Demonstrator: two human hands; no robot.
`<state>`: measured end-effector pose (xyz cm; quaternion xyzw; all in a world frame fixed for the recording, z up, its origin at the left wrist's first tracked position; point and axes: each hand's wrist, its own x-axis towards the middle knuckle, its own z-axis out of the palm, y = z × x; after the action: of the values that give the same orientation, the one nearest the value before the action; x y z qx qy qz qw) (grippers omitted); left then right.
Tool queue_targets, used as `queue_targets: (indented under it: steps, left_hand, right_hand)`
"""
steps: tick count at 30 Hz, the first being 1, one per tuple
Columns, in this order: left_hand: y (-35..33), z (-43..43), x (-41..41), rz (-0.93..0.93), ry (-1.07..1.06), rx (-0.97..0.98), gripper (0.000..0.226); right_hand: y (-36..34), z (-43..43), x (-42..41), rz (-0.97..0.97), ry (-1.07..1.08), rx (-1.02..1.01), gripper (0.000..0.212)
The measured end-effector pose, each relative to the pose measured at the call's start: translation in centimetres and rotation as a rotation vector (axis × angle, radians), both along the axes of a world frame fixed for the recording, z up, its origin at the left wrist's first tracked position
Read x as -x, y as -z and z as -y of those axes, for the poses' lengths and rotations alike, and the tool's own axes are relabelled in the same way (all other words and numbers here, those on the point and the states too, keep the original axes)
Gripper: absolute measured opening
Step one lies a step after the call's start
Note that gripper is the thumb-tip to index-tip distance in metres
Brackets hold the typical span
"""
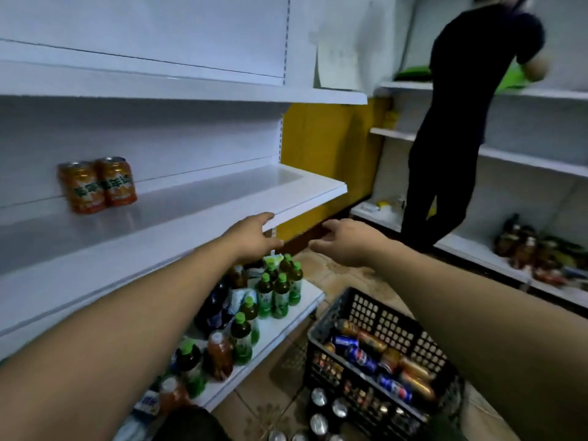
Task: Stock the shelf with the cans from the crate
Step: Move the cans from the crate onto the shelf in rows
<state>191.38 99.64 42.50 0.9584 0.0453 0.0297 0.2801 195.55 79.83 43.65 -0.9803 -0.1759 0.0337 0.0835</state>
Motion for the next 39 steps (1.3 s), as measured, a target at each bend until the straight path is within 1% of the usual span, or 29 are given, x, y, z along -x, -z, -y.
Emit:
queue_targets:
  steps: [2, 5, 7, 11, 13, 18, 20, 22, 25, 31, 34, 39]
  left_hand:
    - [1.5, 3.3, -1.7, -0.027, 0.066, 0.01, 0.075]
    - [4.4, 8.8, -4.4, -0.11, 0.205, 0.007, 0.075]
    - [6.4, 11.7, -5.6, -0.16, 0.287, -0.009, 0.075]
    - [11.5, 16.4, -8.1, -0.295, 0.413, 0.011, 0.069]
    - [14.5, 17.8, -9.2, -0.353, 0.452, -0.007, 0.071]
    - [22.7, 20.7, -12.5, -0.518, 0.492, -0.018, 0.074]
    - [25.9, 21.7, -14.1, -0.574, 0.499, -0.03, 0.073]
    - [28.9, 22.4, -15.8, -0.633, 0.496, -0.048, 0.073]
    - [34.2, 23.5, -18.4, -0.732, 0.488, -0.049, 0.074]
    - [43.2, 25.2, -22.0, -0.823, 0.538, -0.121, 0.071]
    - [47.0, 25.5, -23.7, -0.925, 0.553, -0.17, 0.072]
    - [52.1, 25.4, -25.6, -1.073, 0.58, -0.198, 0.072]
  right_hand:
    - [1.5, 3.3, -0.6, -0.022, 0.087, 0.02, 0.08]
    - [4.1, 8.9, -1.9, -0.054, 0.243, 0.058, 0.084]
    - [5.9, 12.1, -2.7, -0.086, 0.315, 0.067, 0.082]
    - [10.2, 17.6, -5.0, -0.195, 0.397, 0.057, 0.079]
    - [12.9, 19.6, -6.4, -0.251, 0.429, 0.053, 0.08]
    - [21.0, 23.7, -10.6, -0.413, 0.46, 0.064, 0.074]
    - [24.7, 25.1, -12.5, -0.484, 0.465, 0.091, 0.078]
    - [28.1, 26.0, -13.9, -0.539, 0.459, 0.106, 0.08]
    - [33.6, 27.3, -16.0, -0.614, 0.474, 0.09, 0.077]
    - [43.9, 27.5, -18.8, -0.771, 0.518, -0.005, 0.064]
    - [49.0, 26.5, -20.1, -0.812, 0.475, 0.009, 0.06]
    - [56.7, 23.5, -21.5, -0.876, 0.404, -0.042, 0.059]
